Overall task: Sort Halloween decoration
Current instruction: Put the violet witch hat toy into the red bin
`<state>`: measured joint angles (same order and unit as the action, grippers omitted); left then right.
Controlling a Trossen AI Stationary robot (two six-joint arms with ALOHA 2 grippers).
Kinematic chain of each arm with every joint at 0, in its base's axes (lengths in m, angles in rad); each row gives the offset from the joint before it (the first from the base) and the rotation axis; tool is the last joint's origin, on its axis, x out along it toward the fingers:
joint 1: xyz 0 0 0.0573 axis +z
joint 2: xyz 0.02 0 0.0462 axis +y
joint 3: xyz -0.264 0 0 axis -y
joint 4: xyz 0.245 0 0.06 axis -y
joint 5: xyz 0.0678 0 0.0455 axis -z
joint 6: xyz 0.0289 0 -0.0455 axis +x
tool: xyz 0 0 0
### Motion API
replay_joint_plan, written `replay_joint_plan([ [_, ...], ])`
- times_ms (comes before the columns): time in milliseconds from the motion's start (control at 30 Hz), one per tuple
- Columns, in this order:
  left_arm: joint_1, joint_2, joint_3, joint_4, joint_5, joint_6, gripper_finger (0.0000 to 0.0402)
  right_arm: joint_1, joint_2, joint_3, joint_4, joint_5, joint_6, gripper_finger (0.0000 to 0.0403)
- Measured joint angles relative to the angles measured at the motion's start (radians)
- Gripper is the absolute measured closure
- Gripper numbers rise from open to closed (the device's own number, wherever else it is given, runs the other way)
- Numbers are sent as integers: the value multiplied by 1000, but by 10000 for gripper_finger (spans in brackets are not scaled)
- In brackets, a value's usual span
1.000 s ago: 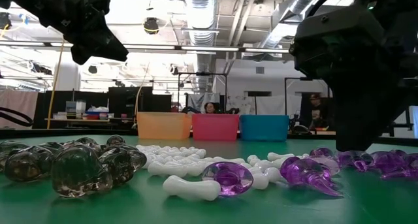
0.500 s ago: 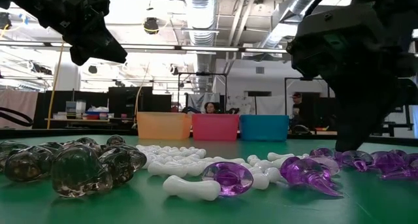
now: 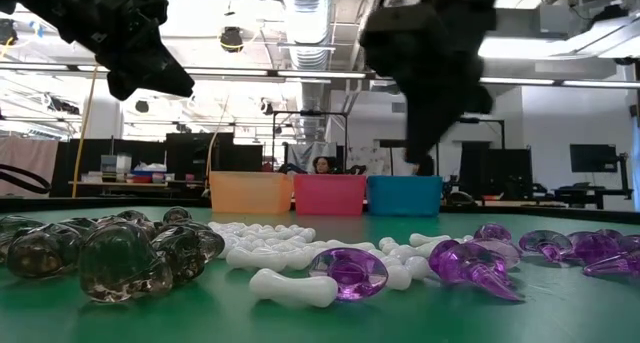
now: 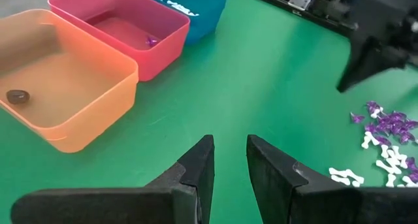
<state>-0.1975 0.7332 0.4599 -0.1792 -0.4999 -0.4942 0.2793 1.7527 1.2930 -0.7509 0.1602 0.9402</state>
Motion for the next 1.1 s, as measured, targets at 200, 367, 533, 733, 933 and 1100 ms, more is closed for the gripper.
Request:
replay_joint_plan([
  [200, 0, 0, 0, -21, 2, 0, 321, 58, 1, 24, -30, -98, -11, 332],
  [367, 0, 0, 0, -13, -7, 0, 319, 133, 2, 24, -36, -124, 73, 259],
  [533, 0, 0, 0, 4, -9, 0, 311, 138, 2, 9, -52, -46, 134, 197],
  [733, 0, 0, 0, 8, -9, 1, 303, 146, 4, -72, -14, -45, 191, 195],
  [933, 0, 0, 0, 8, -9, 0, 303, 147, 4, -89, 37, -41, 194, 203],
  [1100, 0, 0, 0, 6, -9, 0, 303, 151, 8, -89, 36, -27, 196, 203],
])
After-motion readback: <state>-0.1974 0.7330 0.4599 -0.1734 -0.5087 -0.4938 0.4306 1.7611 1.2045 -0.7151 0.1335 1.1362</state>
